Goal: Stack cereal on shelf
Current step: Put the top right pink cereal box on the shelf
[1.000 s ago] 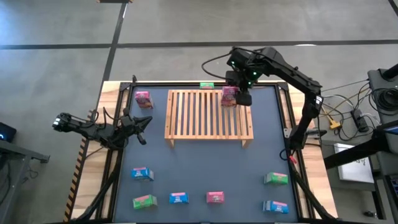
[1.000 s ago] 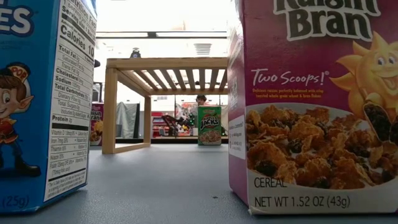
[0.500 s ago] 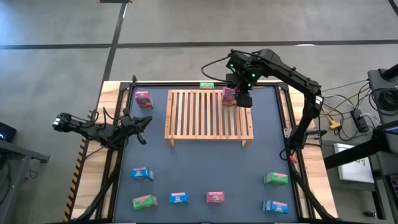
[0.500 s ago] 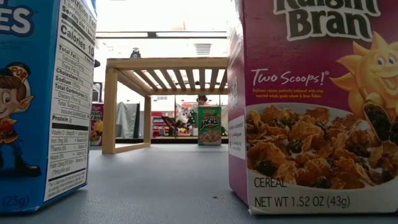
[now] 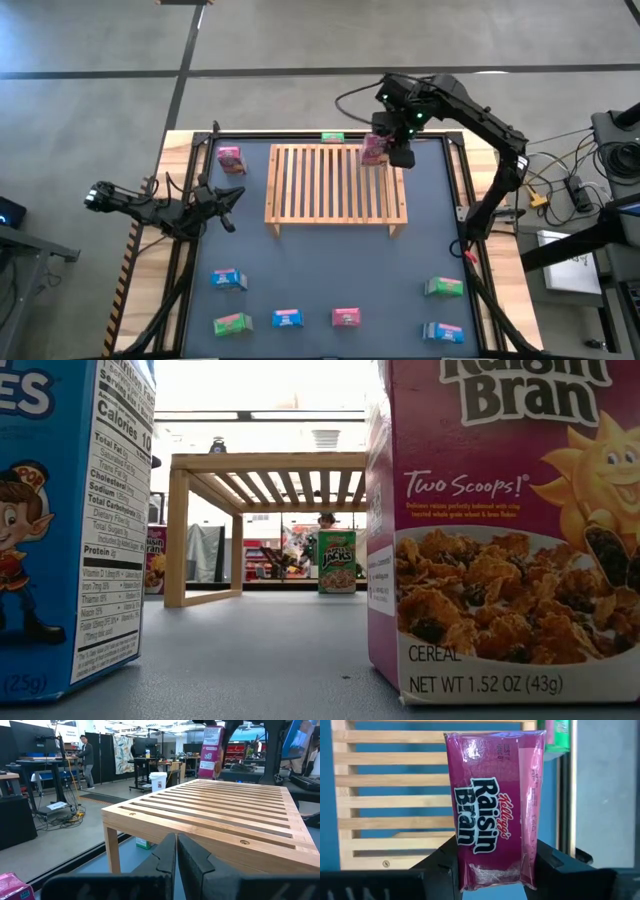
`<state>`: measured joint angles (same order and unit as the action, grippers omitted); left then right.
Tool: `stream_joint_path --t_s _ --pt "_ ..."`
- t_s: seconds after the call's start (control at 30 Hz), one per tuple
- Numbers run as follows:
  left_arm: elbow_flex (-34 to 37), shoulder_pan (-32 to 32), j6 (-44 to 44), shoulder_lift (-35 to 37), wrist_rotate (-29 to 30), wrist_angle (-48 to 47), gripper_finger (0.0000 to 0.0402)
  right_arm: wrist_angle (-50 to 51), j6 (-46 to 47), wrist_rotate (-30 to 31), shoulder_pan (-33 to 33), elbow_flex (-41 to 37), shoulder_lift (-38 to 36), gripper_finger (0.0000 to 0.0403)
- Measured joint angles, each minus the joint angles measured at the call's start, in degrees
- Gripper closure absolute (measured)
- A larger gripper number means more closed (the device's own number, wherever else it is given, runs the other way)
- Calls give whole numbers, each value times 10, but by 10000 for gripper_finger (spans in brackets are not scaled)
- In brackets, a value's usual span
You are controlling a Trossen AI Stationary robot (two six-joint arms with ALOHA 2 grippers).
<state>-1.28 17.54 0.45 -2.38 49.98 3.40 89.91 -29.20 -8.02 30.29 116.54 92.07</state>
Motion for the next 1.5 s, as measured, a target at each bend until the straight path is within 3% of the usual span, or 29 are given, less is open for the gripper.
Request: stream_joint_path --t_s 0.23,0.53,1.07,1.5 --pt "0 0 0 0 0 0 402 -12 -3 -28 29 -67 -55 269" --pt "0 0 0 0 0 0 402 -109 -30 -25 31 -178 -117 267" --pt "0 0 1 0 0 0 402 -113 -37 -10 34 -185 -103 264" --pt "0 0 1 0 0 0 402 -113 -29 -7 34 -178 -105 197"
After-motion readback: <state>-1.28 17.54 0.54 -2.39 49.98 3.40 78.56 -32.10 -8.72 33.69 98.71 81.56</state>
